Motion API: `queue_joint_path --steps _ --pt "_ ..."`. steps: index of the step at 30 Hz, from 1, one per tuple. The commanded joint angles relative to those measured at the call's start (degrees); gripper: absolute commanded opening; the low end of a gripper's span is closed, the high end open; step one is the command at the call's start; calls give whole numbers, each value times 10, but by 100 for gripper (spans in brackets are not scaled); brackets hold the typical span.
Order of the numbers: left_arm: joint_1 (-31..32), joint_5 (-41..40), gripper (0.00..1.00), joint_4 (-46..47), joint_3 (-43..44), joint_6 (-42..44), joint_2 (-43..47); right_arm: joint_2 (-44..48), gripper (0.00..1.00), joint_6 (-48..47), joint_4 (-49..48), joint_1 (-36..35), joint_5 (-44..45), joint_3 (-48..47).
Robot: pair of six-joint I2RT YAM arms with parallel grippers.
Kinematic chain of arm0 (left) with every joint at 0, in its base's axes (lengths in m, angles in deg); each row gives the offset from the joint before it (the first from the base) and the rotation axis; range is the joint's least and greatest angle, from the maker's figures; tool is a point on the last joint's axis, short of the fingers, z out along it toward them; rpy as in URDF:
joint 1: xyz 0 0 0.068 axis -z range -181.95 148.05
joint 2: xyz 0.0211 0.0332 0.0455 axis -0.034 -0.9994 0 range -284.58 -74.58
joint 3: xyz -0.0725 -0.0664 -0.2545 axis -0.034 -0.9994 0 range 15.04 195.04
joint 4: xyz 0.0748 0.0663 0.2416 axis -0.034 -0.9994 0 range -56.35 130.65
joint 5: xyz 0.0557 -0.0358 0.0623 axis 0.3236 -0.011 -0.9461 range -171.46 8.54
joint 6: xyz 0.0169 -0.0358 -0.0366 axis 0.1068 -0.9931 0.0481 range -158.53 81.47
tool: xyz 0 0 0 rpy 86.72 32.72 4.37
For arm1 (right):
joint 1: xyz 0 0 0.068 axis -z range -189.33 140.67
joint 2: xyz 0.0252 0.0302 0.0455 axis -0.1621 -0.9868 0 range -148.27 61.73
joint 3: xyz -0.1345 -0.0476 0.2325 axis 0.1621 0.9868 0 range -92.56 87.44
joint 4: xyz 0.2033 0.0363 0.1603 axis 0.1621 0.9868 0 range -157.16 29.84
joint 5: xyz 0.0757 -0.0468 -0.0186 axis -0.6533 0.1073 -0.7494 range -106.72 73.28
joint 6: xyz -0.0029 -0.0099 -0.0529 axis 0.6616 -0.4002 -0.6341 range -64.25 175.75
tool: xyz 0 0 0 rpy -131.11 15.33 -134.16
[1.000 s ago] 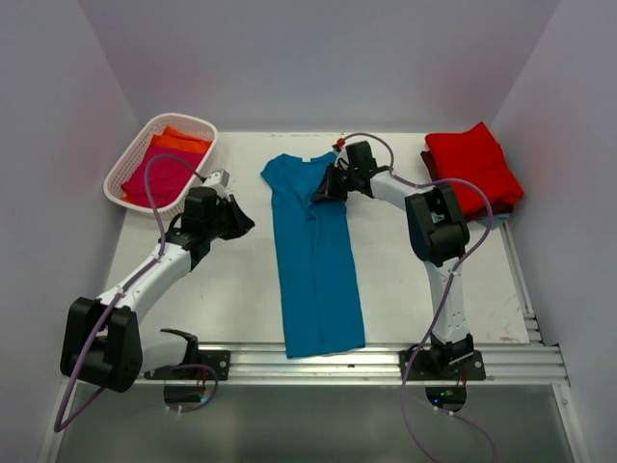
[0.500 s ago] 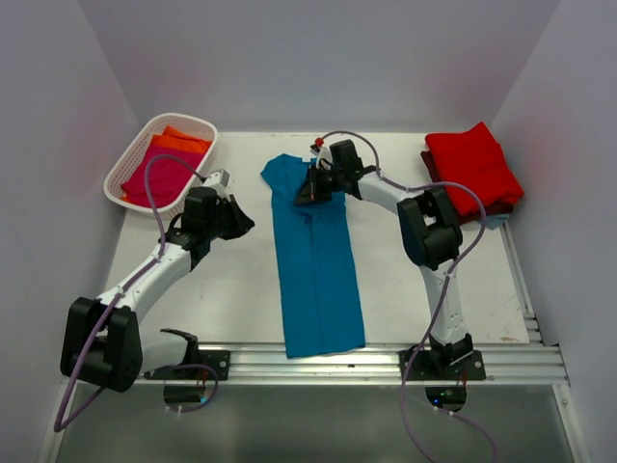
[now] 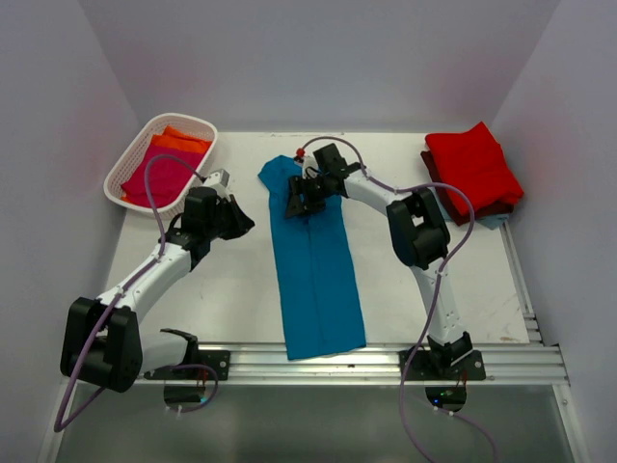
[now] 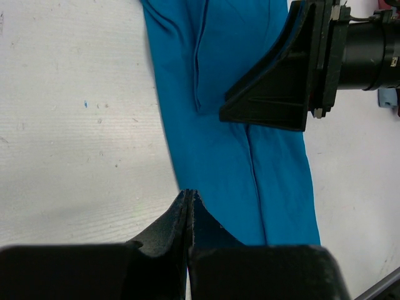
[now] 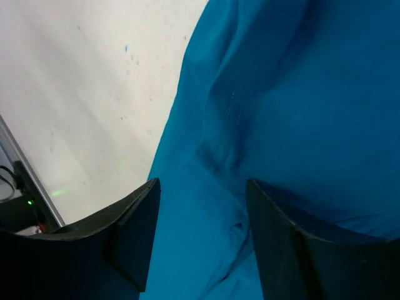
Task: Fold and stack the t-shirts
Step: Rotate the tshirt 90 degrees
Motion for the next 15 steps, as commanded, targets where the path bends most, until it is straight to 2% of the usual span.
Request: queue_joint_path --steps 1,10,15 --pt "2 -2 0 27 -6 4 3 1 63 -39 52 -9 27 -21" --pt "2 1 0 35 -4 0 -1 22 64 -41 38 -8 15 -2" --pt "2 18 0 85 -6 -2 -8 71 64 -1 -60 2 -33 53"
